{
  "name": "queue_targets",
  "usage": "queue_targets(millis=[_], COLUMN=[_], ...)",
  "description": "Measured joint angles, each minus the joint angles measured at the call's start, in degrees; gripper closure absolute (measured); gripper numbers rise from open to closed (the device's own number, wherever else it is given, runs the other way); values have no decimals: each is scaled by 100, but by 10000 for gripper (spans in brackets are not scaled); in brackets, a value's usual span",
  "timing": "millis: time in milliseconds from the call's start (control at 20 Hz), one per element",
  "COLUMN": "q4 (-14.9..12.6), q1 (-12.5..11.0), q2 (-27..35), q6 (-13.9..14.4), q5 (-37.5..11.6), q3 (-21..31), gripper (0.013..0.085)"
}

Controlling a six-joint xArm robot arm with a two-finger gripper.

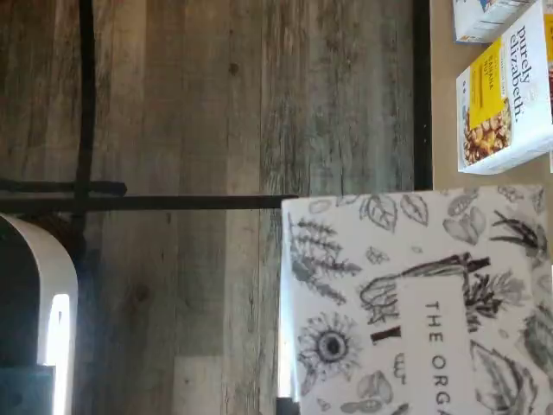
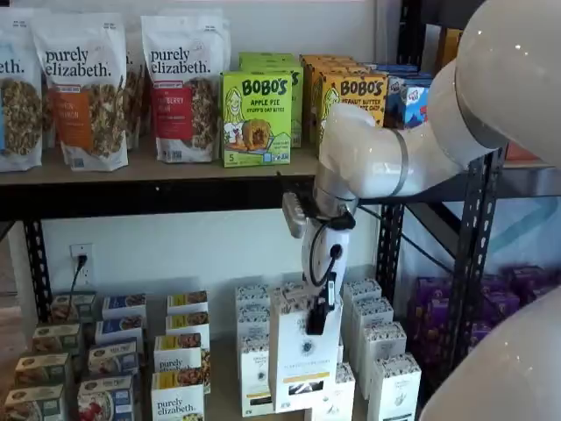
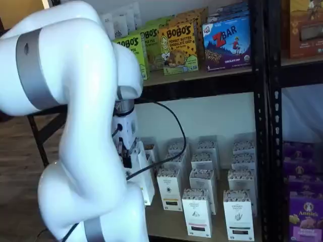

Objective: Pick up the white box with a yellow strip in the middle, on the bottom shelf, the fourth box from the left

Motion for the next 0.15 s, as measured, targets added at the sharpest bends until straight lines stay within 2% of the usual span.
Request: queue_targets(millis=[150], q4=[-53], q1=[2], q2=[-47], q6=[43], q5=[143], q3=[-62], gripper=[450])
